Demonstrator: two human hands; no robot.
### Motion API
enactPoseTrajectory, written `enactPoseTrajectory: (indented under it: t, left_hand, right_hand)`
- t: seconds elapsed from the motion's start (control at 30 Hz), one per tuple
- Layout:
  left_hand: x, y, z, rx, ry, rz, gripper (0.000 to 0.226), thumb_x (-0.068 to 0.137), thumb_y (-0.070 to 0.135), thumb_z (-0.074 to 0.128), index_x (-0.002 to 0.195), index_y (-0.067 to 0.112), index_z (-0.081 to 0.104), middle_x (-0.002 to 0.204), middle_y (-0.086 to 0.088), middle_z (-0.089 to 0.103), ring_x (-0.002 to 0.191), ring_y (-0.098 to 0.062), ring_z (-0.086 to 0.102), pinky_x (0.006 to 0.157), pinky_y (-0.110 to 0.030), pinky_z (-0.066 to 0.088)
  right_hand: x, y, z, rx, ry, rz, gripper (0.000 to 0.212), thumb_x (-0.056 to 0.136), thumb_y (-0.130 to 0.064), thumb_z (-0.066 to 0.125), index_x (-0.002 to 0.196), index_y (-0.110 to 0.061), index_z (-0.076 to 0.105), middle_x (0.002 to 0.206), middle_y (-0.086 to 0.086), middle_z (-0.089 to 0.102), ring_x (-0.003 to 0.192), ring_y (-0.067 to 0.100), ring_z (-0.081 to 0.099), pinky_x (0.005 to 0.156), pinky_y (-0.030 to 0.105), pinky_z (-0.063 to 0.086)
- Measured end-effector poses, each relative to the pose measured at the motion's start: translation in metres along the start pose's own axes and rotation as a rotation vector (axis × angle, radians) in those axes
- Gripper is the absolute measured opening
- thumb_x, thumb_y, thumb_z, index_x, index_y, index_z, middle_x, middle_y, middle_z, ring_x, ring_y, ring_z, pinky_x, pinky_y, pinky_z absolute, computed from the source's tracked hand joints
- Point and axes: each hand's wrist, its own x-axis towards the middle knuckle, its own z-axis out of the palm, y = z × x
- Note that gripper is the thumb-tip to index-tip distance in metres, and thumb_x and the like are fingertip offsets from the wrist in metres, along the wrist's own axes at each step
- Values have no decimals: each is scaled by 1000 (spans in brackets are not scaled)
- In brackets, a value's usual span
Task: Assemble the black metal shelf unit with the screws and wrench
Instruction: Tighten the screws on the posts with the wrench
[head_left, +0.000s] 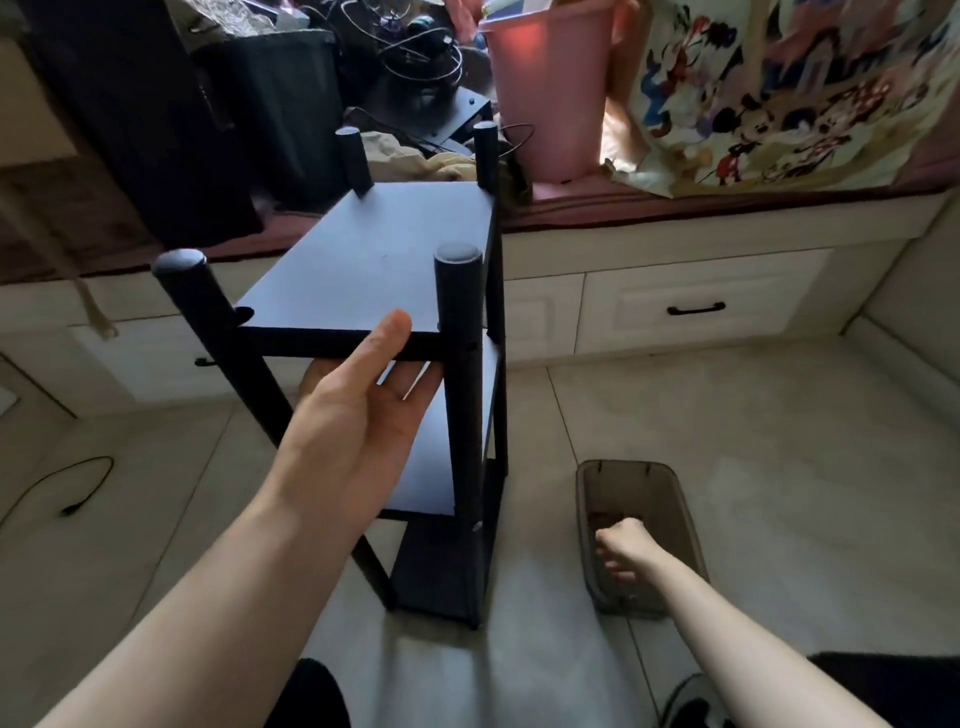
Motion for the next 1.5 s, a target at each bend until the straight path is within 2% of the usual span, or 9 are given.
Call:
enactPoseTrajectory:
  t: [0.27, 0.5, 0.57, 0.67, 0.93, 1.1, 1.23, 1.33, 1.5]
  left_hand:
    - [-2, 2, 0, 19, 7, -2, 3, 80, 12, 67, 83, 12, 66, 89, -3, 67, 102, -21, 70, 92, -36, 58]
    - [-2, 2, 1, 9, 4, -9, 4, 79, 11, 68, 81, 12, 64, 88, -3, 64, 101, -21, 69, 94, -37, 57]
    - [-3, 2, 2, 7, 3, -7, 6, 79, 10, 68, 81, 11, 63, 89, -3, 64, 105, -23, 68, 96, -39, 56]
    - [-3, 2, 1, -2, 0, -9, 5, 80, 8, 67, 80, 10, 63, 89, -4, 65, 107, -24, 67, 98, -40, 55]
    - [-1, 2, 2, -1, 11, -27, 9, 78, 9, 69, 71, 11, 65, 86, -4, 62, 103, -23, 66, 95, -38, 57]
    - [0, 0, 3, -1, 15, -24, 11, 77, 8, 69, 67, 12, 66, 84, -4, 62, 98, -22, 68, 92, -38, 58]
    - [0, 0, 2, 12, 14, -24, 8, 78, 8, 69, 71, 11, 65, 90, -7, 57, 108, -26, 61, 98, -41, 55]
    - [-1, 0, 0, 23, 8, -18, 9, 79, 9, 69, 71, 11, 64, 91, -7, 57, 108, -26, 62, 99, -42, 54]
    - [0, -2, -2, 41, -6, -6, 12, 78, 10, 69, 79, 9, 58, 97, -9, 55, 117, -30, 59, 101, -44, 53]
  right_hand:
    - [-11, 17, 29, -527, -52, -152, 39, 92, -30, 58, 122, -4, 58, 127, 17, 60, 118, 35, 57, 90, 31, 46]
    - [-28, 19, 59, -593, -233, -236, 33, 79, -28, 74, 107, -14, 65, 89, -1, 66, 68, 6, 62, 53, 16, 45]
    - [-30, 19, 72, -590, -254, -274, 7, 80, -20, 69, 86, -18, 68, 77, -4, 64, 63, 5, 57, 52, 16, 42]
    - [-28, 19, 84, -503, -312, -260, 11, 80, -10, 64, 79, -21, 65, 64, -2, 65, 53, 9, 60, 50, 22, 47]
    - [-1, 40, 82, -738, -189, -231, 22, 94, -2, 48, 112, -6, 60, 122, 17, 62, 111, 29, 61, 82, 29, 46]
    - [17, 49, 90, -939, -275, -253, 31, 99, -7, 45, 73, -22, 39, 136, 19, 54, 115, 25, 57, 76, 18, 39]
    - [27, 60, 105, -987, -276, -327, 27, 101, -6, 40, 123, -4, 55, 141, 20, 49, 120, 27, 54, 71, 16, 41]
    - [25, 64, 109, -894, -243, -283, 35, 97, -7, 43, 130, 0, 48, 137, 21, 49, 123, 32, 52, 96, 28, 40]
    - [28, 64, 112, -935, -257, -339, 42, 96, -2, 38, 137, 0, 47, 139, 22, 49, 126, 36, 51, 105, 38, 41]
